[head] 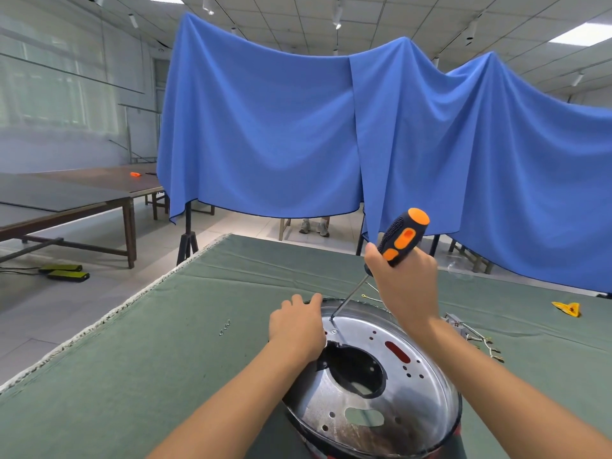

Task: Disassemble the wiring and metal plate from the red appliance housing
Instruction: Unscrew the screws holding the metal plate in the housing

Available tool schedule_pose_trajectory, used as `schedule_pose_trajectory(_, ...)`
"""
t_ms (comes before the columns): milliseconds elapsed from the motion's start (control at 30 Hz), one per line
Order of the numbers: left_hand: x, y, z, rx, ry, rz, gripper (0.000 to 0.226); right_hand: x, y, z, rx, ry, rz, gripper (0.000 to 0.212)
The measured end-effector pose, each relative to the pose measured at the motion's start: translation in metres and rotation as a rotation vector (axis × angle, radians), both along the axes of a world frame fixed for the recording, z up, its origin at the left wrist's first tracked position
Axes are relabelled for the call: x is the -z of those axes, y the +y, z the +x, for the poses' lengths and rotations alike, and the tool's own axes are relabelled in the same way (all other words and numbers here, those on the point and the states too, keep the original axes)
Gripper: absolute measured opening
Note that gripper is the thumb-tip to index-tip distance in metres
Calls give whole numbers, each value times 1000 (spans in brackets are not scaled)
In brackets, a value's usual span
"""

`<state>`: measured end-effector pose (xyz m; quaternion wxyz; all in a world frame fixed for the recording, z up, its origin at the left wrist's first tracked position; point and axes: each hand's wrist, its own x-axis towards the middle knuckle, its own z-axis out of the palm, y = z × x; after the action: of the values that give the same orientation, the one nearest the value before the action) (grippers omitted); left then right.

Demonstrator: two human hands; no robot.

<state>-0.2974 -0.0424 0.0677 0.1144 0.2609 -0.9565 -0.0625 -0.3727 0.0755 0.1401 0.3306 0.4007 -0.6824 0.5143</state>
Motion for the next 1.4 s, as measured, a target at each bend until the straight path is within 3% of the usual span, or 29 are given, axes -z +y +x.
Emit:
schedule_pose_trajectory(733,0,2,1,-3,-22,-10,54,-16,-10,-1,122,-108,40,38)
schedule_pose_trajectory(867,0,4,-1,-13,-23,-5,53,-36,-15,-8,76,-260,230,35)
schedule_pose_trajectory(1000,-1,5,-1,-27,-23,-8,54,-66,-23,-12,-124,-420,618,26)
schedule_pose_trajectory(1100,0,5,-3,-34,-7,16,52,-76,-27,-16,-222,-572,700,21)
schedule_pose_trajectory(1267,-14,3,-10,65,241,161,45,-75,-31,-16,-223,-682,619,14)
schedule_pose_trajectory(1400,-26,2,-22,155,451,494,18,-77,-31,-11,-120,-676,610,26)
